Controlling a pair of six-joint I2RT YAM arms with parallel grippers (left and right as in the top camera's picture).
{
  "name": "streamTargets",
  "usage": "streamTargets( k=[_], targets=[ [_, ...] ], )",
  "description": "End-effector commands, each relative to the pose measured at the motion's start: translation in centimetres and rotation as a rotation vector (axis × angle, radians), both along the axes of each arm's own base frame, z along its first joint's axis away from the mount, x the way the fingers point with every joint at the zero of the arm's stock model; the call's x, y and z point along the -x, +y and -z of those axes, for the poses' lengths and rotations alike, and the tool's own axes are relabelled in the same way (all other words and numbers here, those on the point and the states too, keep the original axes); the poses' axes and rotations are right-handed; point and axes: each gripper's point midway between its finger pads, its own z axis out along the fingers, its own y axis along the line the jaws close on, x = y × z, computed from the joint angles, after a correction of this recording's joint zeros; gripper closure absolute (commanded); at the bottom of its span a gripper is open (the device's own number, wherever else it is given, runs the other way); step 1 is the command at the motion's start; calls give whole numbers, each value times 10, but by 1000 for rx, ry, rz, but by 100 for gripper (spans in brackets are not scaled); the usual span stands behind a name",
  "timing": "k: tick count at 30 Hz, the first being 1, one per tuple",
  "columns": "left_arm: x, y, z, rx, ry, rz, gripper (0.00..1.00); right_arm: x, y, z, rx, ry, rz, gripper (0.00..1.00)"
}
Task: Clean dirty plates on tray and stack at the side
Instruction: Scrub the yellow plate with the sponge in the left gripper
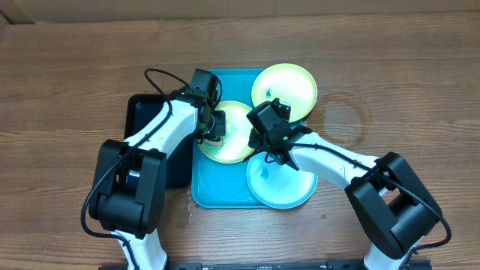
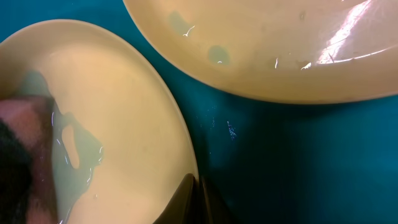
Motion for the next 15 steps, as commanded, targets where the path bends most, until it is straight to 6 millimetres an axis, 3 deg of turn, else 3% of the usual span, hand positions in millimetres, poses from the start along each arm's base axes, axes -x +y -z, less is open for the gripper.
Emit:
streamTargets(
  k=[1, 7, 15],
  targets=[
    [27, 3, 23, -5, 105, -10, 96, -4, 2, -3, -5, -12, -2, 96],
    [29, -4, 23, 22, 113, -1, 96, -4, 2, -3, -5, -11, -2, 96],
    [37, -36, 18, 148, 139, 52, 96, -4, 3, -3, -7, -10, -3, 96]
  ],
)
